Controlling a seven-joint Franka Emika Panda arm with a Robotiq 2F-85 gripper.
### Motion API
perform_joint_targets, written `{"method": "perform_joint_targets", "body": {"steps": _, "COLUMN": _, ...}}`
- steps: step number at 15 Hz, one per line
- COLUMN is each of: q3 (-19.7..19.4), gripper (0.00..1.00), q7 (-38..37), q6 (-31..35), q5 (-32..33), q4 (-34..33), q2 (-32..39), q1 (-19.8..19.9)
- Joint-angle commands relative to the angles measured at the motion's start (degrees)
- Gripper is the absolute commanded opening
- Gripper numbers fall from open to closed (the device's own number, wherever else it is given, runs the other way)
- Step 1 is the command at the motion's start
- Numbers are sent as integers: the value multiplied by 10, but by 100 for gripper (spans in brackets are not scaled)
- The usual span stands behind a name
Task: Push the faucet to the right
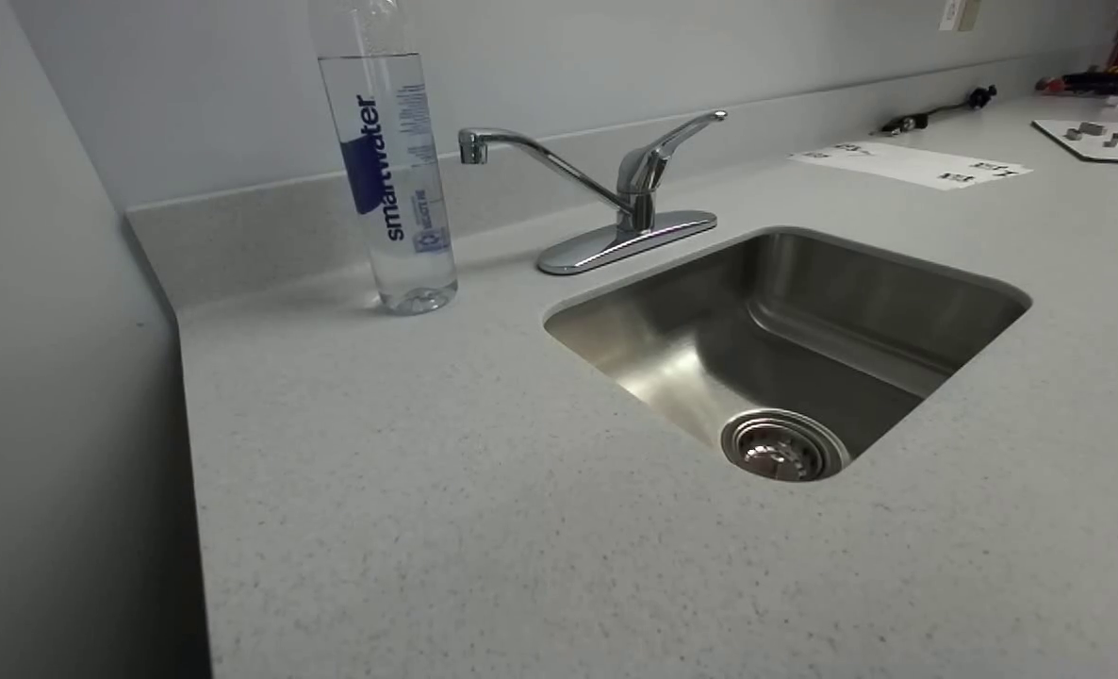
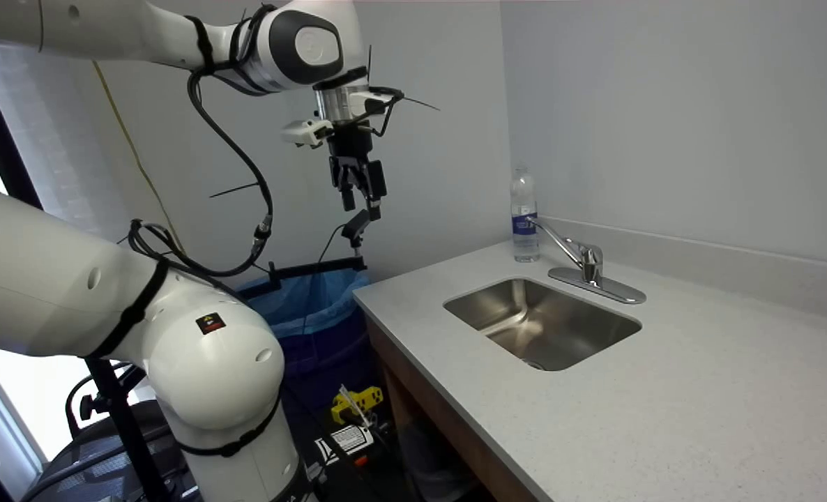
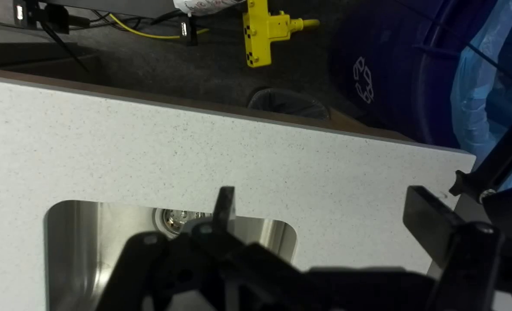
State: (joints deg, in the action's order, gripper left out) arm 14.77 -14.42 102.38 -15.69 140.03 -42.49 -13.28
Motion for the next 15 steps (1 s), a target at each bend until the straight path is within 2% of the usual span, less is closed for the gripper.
{"method": "perform_joint_targets", "body": {"steps": 1, "q3": 4, "gripper": 100, "q7": 3, "q6": -2, "q5": -3, "q4": -2, "q2": 0, "q1": 5}}
{"method": "perform_joint_targets", "body": {"steps": 8, "q3": -7, "gripper": 100, "q7": 9, "q6": 0, "q5": 0, "q4": -21, "q2": 26, "q1": 15}}
{"method": "perform_joint_targets", "body": {"steps": 15, "q3": -20, "gripper": 100, "q7": 9, "q6": 29, "q5": 22, "q4": -85, "q2": 107, "q1": 47}}
